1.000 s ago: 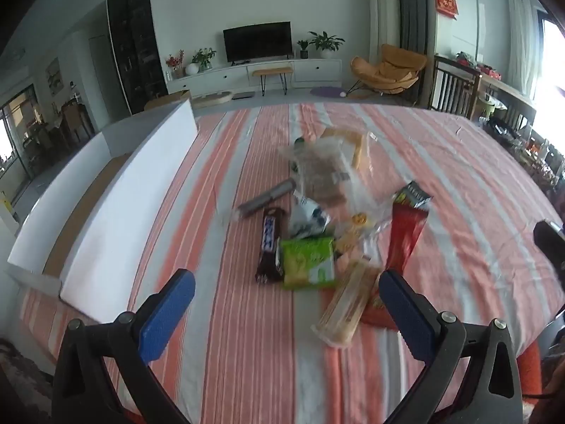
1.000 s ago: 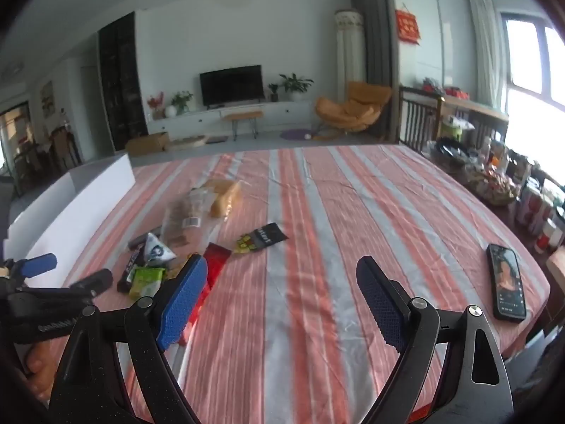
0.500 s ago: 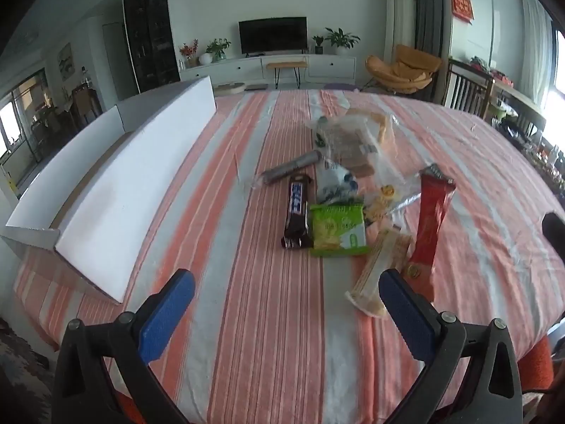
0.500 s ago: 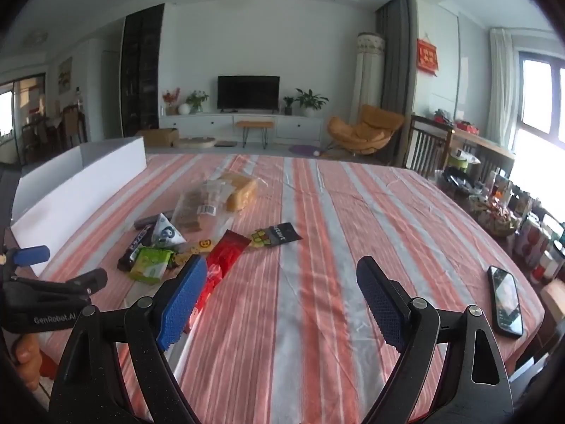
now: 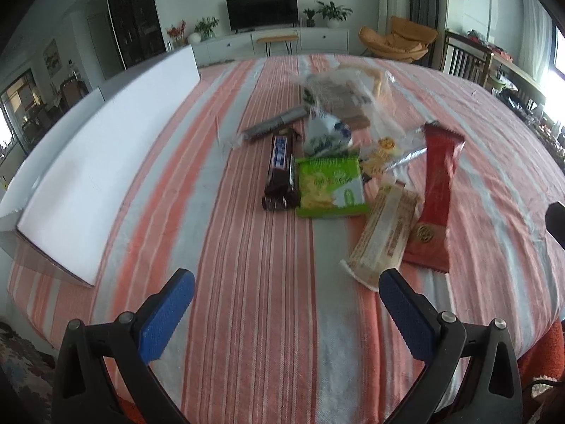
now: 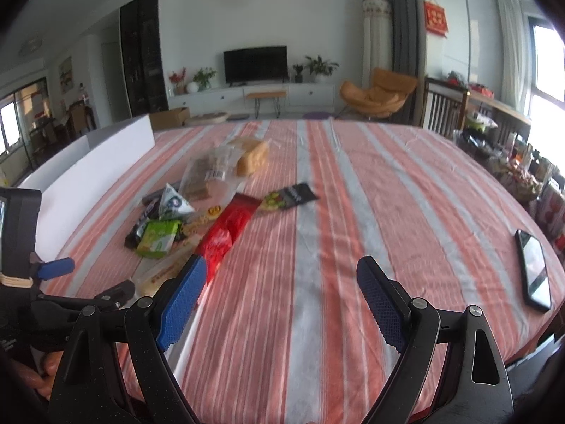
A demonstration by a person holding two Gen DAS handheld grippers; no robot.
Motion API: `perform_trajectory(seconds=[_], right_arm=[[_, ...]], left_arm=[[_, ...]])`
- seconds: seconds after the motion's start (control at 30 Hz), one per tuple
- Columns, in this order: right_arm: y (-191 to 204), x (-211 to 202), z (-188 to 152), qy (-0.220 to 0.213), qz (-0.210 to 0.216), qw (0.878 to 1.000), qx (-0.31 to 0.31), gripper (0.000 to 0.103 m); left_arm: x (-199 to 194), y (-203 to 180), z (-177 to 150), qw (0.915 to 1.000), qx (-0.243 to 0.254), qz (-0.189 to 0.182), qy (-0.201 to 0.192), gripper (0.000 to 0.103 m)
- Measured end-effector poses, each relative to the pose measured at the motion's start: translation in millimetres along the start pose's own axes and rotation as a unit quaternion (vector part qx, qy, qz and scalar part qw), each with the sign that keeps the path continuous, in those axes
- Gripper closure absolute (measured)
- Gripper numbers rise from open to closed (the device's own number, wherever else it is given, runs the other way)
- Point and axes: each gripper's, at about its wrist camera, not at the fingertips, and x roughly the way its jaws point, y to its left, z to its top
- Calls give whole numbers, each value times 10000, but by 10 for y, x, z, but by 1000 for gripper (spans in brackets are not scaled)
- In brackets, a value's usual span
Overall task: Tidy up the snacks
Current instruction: 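Move both tools toward the snack pile on the tablecloth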
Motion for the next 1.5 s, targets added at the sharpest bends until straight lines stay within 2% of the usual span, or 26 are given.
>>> perform_trajectory(seconds=[0.13, 0.43, 0.73, 0.83, 0.97, 1.17, 1.37, 1.5], right_arm=[[-18, -23, 3, -19, -44, 10000, 61, 14], [54, -50, 32, -11, 12, 10000, -16, 14], [60, -57, 23, -20, -23, 10000, -50, 14], [61, 7, -13, 88, -21, 9999, -78, 14], [47, 146, -87, 404, 64, 9992, -32, 14], [-26, 265, -177, 685, 116, 9976, 71, 14], [-100, 356, -265, 855, 51, 9962, 155, 14], [-132, 425, -323, 1006, 48, 9946, 237, 14]], left_arm=[[1, 40, -16, 9999, -108, -24, 3, 0], [-273, 64, 26, 9986, -76, 32, -530, 0], [-246, 79, -20, 9989, -62, 44, -471, 0], [-163, 42, -61, 9993, 48, 58, -367, 0], [-21, 14, -176, 9996, 239, 117, -21, 0], [97, 75, -188, 9997, 107, 78, 192, 0], [174, 21, -106, 9994, 163, 291, -59, 0], [182, 120, -143, 9999, -101, 87, -109, 0]])
